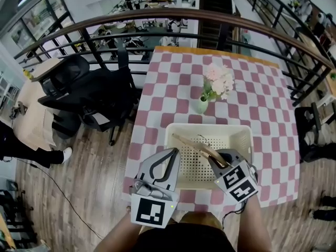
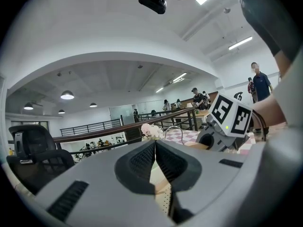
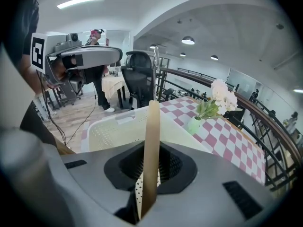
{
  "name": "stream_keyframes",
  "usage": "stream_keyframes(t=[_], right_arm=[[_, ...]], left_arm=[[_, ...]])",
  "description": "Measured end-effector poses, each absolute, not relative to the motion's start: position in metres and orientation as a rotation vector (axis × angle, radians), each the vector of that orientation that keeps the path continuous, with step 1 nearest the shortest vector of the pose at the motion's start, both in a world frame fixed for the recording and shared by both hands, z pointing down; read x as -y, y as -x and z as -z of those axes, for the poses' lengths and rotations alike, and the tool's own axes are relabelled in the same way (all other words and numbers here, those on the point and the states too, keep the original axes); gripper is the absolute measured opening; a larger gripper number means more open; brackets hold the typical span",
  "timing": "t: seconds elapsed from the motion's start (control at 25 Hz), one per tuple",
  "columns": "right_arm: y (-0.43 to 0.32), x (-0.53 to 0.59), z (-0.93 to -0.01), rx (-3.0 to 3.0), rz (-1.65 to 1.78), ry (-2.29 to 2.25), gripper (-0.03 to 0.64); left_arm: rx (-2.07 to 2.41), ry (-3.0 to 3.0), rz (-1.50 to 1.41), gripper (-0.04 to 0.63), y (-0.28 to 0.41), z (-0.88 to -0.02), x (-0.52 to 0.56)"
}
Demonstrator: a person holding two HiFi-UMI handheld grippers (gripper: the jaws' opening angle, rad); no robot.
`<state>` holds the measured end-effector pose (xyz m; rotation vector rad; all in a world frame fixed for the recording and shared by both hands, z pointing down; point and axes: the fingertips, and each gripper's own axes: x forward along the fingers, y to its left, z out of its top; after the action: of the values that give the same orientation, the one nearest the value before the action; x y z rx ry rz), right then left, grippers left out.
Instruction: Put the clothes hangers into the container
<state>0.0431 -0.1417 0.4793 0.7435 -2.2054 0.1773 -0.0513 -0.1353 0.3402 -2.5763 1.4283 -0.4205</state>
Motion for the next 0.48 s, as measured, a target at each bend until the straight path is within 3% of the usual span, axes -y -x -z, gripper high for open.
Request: stream_keyframes(t=[0.48], right_arm=[[-0.039, 0.147, -0.493, 2.166, -0.174, -0.716, 0.055]], left_arm=[[-1.426, 2.6, 0.413, 0.011, 0.046, -0.341, 0.141]])
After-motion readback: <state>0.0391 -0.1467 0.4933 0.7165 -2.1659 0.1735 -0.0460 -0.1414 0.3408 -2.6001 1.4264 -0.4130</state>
